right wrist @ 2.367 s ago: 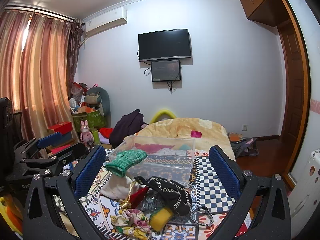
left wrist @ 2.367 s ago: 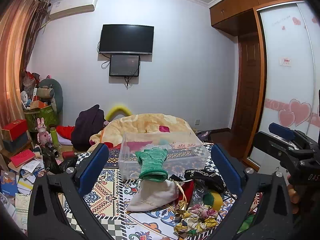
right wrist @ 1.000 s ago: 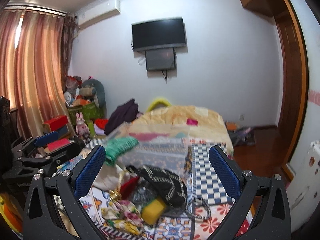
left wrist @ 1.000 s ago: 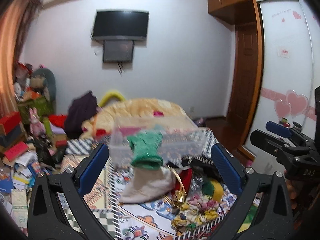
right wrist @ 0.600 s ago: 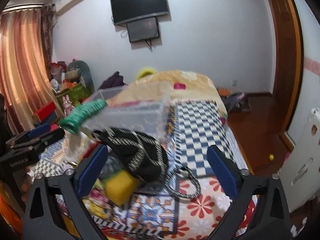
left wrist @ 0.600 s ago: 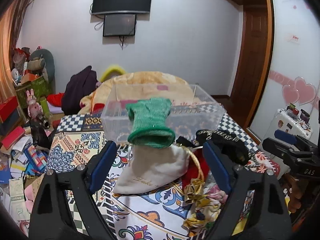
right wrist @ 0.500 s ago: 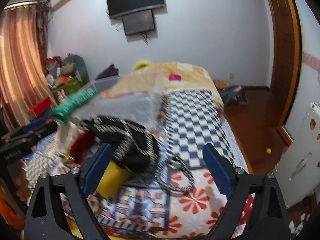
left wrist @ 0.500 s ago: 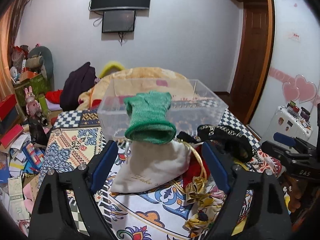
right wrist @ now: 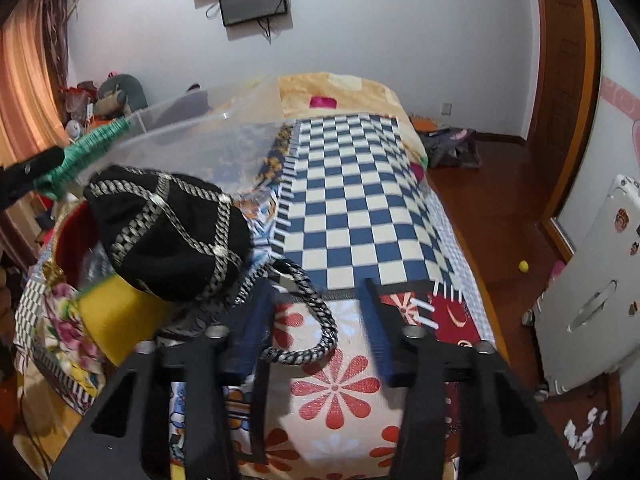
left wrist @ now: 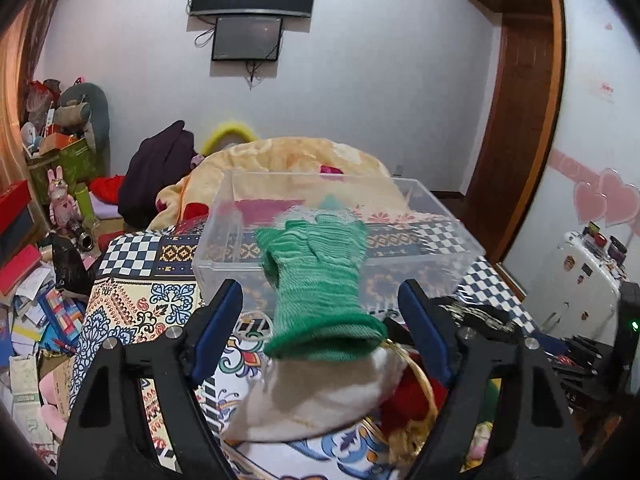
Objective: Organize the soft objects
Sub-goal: 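Grasp the green knit glove with the left gripper while the right gripper grasps the black braided bag, then lower the green glove into the clear box with the left gripper while the right drops the black bag in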
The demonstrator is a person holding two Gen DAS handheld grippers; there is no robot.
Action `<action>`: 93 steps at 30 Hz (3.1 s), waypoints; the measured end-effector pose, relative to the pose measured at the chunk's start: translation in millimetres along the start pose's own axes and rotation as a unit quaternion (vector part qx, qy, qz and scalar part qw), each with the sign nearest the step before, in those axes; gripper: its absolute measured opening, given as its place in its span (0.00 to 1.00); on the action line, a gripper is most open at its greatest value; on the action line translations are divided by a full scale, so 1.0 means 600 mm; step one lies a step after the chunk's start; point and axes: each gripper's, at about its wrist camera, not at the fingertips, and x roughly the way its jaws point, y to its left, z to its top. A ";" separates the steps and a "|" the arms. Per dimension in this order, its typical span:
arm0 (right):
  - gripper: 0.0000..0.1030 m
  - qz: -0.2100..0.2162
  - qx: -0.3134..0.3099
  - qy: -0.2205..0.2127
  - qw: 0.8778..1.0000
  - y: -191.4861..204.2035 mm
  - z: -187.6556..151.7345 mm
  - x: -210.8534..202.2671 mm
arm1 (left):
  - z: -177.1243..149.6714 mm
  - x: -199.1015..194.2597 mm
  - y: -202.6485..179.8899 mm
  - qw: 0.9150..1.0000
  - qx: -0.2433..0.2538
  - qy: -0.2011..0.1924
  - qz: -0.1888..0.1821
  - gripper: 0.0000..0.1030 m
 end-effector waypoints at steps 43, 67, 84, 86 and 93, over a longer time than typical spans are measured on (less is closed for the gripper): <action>0.44 -0.031 -0.024 -0.008 0.999 -0.001 0.023 0.021 | 0.005 -0.048 0.030 0.998 -0.003 -0.062 0.010 0.08; 0.06 0.021 -0.048 -0.135 0.989 0.063 0.128 -0.042 | 0.057 -0.013 0.039 0.999 0.011 -0.043 0.005 0.08; 0.06 0.055 -0.111 -0.058 0.991 0.143 0.224 0.094 | 0.083 0.131 0.095 0.997 -0.036 0.063 -0.034 0.08; 0.06 0.052 -0.116 -0.041 0.991 0.146 0.225 0.112 | 0.078 0.140 0.093 0.997 -0.030 0.068 -0.030 0.08; 0.07 0.037 -0.151 -0.011 0.988 0.162 0.218 0.128 | 0.065 0.147 0.069 0.997 0.015 0.069 -0.003 0.09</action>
